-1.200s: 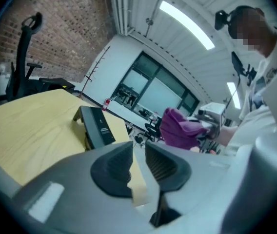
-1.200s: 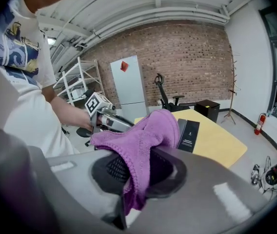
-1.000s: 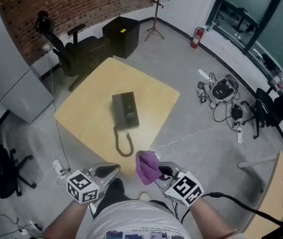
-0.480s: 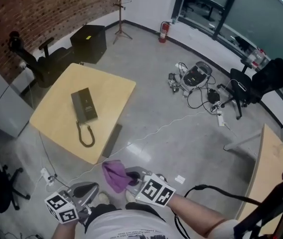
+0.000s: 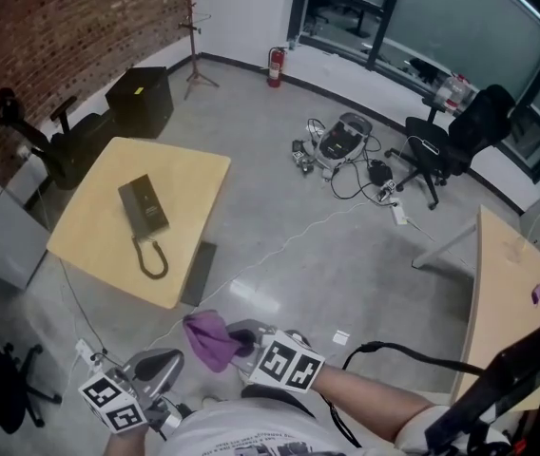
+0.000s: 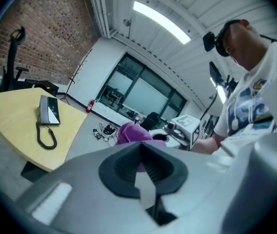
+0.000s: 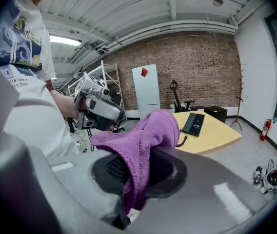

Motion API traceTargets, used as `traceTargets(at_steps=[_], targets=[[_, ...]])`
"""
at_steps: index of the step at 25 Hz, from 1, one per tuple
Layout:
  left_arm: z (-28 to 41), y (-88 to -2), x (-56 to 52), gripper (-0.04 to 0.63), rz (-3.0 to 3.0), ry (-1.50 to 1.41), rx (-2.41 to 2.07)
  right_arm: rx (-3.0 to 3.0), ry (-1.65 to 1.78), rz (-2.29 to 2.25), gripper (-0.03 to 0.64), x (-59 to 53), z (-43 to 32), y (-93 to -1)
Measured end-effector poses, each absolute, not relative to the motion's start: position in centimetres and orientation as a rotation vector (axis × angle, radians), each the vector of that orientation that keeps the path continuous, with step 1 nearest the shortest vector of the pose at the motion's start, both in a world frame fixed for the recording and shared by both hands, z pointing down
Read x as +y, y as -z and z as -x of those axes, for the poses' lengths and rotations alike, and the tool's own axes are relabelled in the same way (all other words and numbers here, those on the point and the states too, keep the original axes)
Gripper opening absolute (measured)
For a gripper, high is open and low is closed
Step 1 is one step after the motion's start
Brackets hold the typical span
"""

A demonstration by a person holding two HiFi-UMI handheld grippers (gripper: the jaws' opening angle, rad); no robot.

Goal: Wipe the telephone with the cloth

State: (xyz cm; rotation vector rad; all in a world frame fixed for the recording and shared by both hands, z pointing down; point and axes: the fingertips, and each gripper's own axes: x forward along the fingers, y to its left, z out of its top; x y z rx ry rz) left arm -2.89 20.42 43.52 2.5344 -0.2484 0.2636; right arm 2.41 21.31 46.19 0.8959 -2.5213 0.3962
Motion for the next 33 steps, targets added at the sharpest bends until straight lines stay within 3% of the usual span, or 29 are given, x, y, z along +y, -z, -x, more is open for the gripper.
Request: traceTargets(at_steps=[11,33], targets=[[9.2,-44.2,23.1,0.003,-2.511,-0.225,-0.275,-2.517,-0.358,-0.888,0.043,23.9,3.6,-45.4],[14.8,-45.4,27.4,0.003,-2.502,-0.194,-0.201,-2.475,-0.377,-0.934,0.043,28.6,9.8,-45.5]])
